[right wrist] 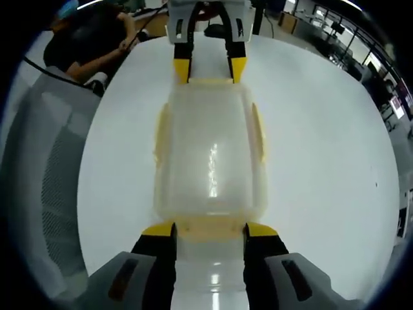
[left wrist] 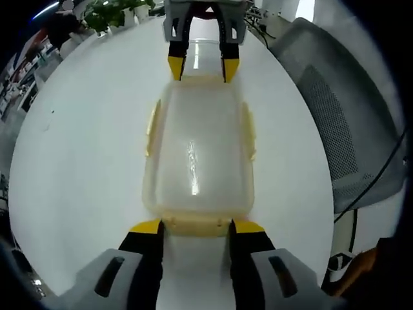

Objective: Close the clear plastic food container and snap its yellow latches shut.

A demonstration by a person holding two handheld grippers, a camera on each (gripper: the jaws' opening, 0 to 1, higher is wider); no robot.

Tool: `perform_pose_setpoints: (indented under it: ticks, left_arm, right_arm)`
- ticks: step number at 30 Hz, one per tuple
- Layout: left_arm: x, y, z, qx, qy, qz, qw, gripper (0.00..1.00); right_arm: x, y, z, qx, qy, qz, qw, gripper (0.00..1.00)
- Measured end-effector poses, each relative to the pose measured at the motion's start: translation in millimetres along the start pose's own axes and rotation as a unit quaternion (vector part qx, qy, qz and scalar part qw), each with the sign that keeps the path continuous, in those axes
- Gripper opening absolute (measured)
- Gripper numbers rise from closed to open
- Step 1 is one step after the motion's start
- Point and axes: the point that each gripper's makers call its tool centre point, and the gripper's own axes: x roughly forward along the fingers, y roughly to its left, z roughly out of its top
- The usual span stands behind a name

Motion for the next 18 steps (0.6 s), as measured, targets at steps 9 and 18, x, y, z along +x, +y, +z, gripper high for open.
perform_pose_setpoints:
  ticks: [9, 18]
  left_arm:
    - [0.4, 1.3, 0.4, 0.004, 0.028, -0.002, 0.9996, 0.4]
    - [-0.2, -0.6, 0.1, -0.004, 0.03, 0.01, 0.9995, 0.38]
  right_arm:
    - [0.2, -1.1, -1.0, -0.004, 0.006, 0.003, 1.0, 0.39]
    - [-0.1, -1.5, -1.0, -0.006, 0.004, 0.003, 1.0, 0.38]
